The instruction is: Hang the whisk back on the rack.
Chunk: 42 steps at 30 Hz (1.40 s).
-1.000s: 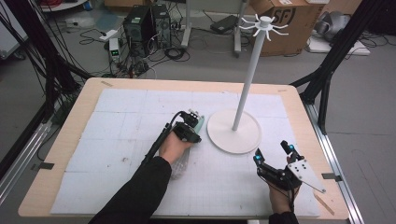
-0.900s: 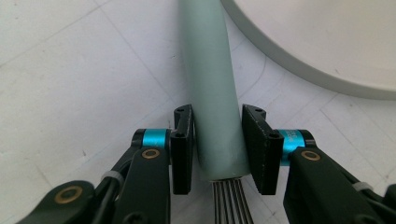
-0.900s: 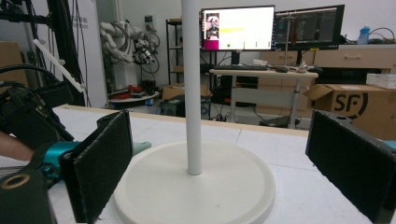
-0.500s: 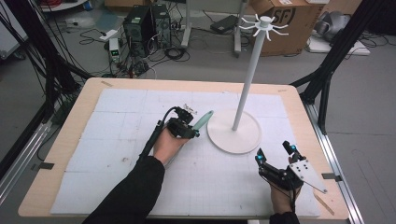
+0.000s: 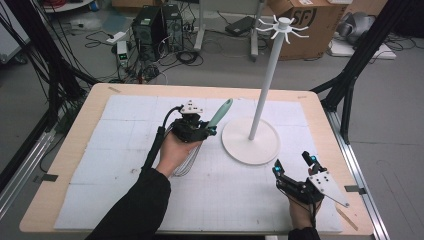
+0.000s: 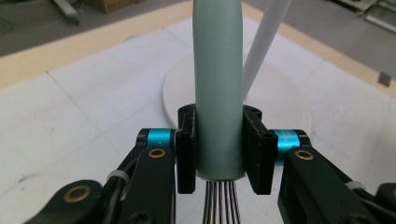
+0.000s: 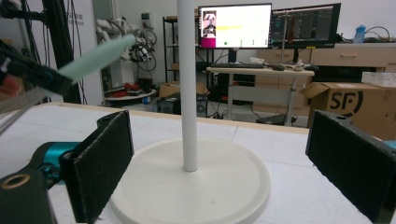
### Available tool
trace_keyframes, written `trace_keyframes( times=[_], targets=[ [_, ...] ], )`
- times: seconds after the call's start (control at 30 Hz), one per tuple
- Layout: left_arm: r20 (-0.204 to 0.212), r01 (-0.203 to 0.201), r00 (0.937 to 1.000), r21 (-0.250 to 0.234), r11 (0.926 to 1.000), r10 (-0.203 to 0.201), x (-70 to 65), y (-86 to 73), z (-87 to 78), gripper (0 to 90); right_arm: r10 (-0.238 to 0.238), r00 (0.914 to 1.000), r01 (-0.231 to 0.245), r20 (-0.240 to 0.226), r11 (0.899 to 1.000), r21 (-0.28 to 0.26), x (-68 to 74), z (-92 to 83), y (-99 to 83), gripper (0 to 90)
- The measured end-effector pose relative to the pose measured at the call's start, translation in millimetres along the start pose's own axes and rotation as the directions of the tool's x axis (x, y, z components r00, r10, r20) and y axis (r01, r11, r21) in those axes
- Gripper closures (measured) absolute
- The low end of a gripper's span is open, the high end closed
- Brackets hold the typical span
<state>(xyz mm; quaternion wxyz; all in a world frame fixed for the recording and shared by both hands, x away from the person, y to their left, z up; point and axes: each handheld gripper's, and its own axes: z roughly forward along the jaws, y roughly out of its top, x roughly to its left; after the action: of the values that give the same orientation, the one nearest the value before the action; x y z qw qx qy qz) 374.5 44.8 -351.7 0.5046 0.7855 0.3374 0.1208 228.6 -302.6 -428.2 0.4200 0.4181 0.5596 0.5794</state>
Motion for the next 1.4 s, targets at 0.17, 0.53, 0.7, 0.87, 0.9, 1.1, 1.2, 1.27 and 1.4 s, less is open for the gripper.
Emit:
trace_keyframes(
  times=[0.17, 0.53, 0.7, 0.87, 0.9, 1.1, 1.2, 1.27, 1.4],
  targets=[
    [0.018, -0.007, 0.9998, -0.073, 0.9973, 0.009, -7.9, 14.1, -15.6, 69.3, -0.005, 1.0, 0.005, 0.0, 1.0, -0.001, 0.3, 0.2, -0.1, 6.3],
    [0.061, -0.039, 0.9967, -0.214, 0.9759, 0.054, -29.2, 56.0, -45.6, 69.3, 0.0, 1.0, 0.0, -0.003, 1.0, -0.004, 1.6, -0.1, 0.7, 6.3],
    [0.083, -0.037, 0.9946, -0.276, 0.9606, 0.062, -32.5, 75.9, -53.6, 69.3, 0.003, 1.0, -0.003, -0.007, 1.0, -0.005, 1.8, -0.1, 0.6, 6.2],
    [0.086, -0.042, 0.9935, -0.339, 0.9399, 0.075, -35.7, 94.6, -59.3, 69.3, 0.008, 0.9999, -0.008, -0.007, 1.0, -0.007, 0.9, -0.1, 0.4, 6.2],
    [0.081, -0.048, 0.9935, -0.343, 0.938, 0.08, -37.4, 98.3, -60.3, 69.3, 0.008, 0.9999, -0.008, -0.007, 1.0, -0.007, 0.9, -0.1, 0.4, 6.2],
    [0.067, -0.071, 0.9924, -0.372, 0.9253, 0.103, -43.3, 118.5, -63.9, 69.2, 0.008, 0.9999, -0.008, -0.007, 1.0, -0.008, 1.1, -0.3, 0.6, 6.3],
    [0.064, -0.09, 0.9904, -0.378, 0.9216, 0.123, -45.8, 128.1, -63.9, 69.2, 0.013, 0.9999, -0.013, -0.007, 1.0, -0.008, 1.7, -0.4, 0.7, 6.2],
    [0.061, -0.096, 0.9899, -0.381, 0.9196, 0.128, -46.9, 133.9, -62.6, 69.2, 0.013, 0.9999, -0.013, -0.007, 1.0, -0.009, 1.7, -0.2, 0.7, 6.3],
    [0.052, -0.098, 0.9905, -0.38, 0.9196, 0.127, -45.3, 142.3, -58.9, 69.2, 0.009, 0.9999, -0.009, -0.008, 1.0, -0.011, 1.2, -0.7, 1.0, 6.2]
  ],
)
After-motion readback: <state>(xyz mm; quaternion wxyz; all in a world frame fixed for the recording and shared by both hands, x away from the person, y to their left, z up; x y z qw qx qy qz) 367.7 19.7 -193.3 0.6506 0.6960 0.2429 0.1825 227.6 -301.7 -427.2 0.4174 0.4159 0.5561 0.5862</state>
